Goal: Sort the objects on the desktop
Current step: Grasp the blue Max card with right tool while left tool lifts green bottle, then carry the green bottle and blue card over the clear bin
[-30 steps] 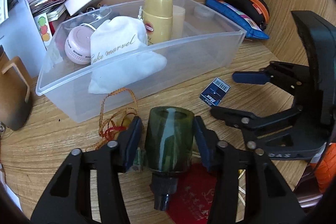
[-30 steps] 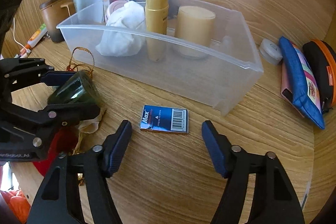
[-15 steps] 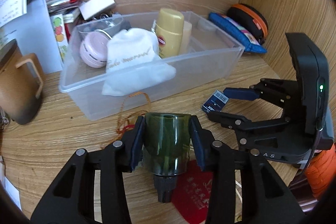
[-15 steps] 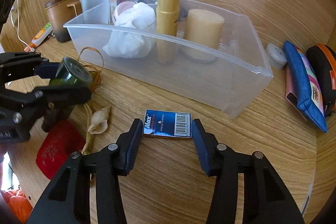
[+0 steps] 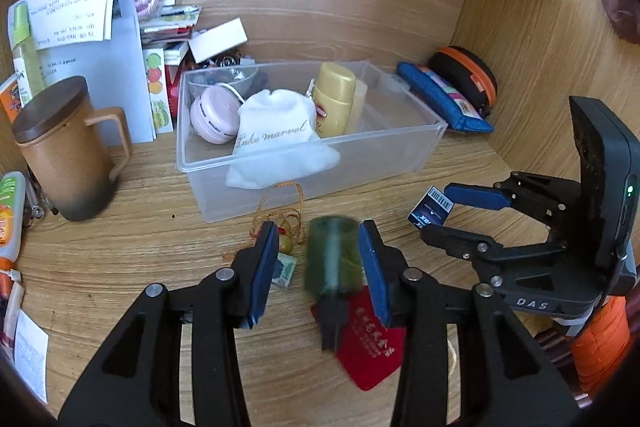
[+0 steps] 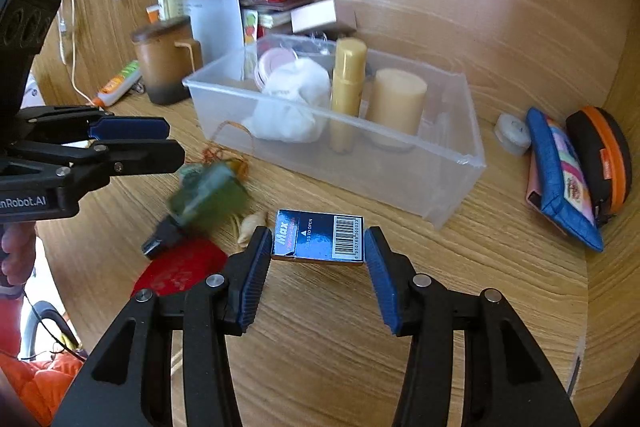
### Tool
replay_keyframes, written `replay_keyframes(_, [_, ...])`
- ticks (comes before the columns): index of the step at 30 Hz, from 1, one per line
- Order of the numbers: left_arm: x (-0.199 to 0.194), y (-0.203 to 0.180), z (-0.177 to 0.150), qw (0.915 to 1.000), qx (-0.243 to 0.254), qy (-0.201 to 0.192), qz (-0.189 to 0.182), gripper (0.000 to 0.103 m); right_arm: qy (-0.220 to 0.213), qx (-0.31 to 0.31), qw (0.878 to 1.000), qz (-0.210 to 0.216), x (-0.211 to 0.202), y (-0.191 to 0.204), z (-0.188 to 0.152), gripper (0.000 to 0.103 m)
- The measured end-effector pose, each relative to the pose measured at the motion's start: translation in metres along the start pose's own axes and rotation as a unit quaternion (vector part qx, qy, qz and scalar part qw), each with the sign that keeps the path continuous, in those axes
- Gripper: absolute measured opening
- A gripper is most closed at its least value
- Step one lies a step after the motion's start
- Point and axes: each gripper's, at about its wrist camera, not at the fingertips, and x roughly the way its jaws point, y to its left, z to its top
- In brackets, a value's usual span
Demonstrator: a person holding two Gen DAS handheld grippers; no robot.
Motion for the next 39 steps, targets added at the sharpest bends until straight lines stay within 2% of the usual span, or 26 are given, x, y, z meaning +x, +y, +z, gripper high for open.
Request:
replay_keyframes(2, [0.000, -0.001, -0.001, 1.0000, 0.004, 0.003, 0.003, 0.041, -0.007, -0.004, 1.000, -0.004, -0.007, 0.001, 0.001, 0.044])
replay_keyframes(8, [0.023, -0.008, -0.002, 0.9990, 0.016, 0.038, -0.018, 0.041, -0.015, 0.007, 1.000, -0.007, -0.019, -0.004, -0.003, 0.044])
replay_keyframes(13, [0.054, -0.021, 0.001, 0.9962, 0.050, 0.071, -0.004, 0.041, -0.010, 0.022, 1.000, -0.012, -0.019, -0.016, -0.009, 0.044])
replay_keyframes(20, [0.085, -0.027, 0.003, 0.9935, 0.056, 0.099, 0.004, 0.042, -0.011, 0.030, 0.999, -0.013, -0.021, -0.028, -0.012, 0.045])
replay_keyframes(25, [0.087, -0.026, 0.006, 0.9941, 0.057, 0.091, 0.014, 0.041, -0.014, 0.034, 0.999, -0.011, -0.020, -0.031, -0.012, 0.045])
replay_keyframes(29, [0.079, -0.026, 0.008, 0.9956, 0.051, 0.078, 0.008, 0.041, -0.017, 0.039, 0.999, -0.008, -0.020, -0.034, -0.010, 0.045])
replay_keyframes(33, [0.060, -0.020, 0.013, 0.9979, 0.032, 0.056, -0.012, 0.041, -0.023, 0.043, 0.999, -0.007, -0.021, -0.037, -0.006, 0.044])
replay_keyframes(39, [0.033, -0.015, 0.021, 0.9994, 0.019, 0.020, -0.020, 0.041, -0.034, 0.046, 0.998, -0.006, -0.025, -0.041, 0.003, 0.044])
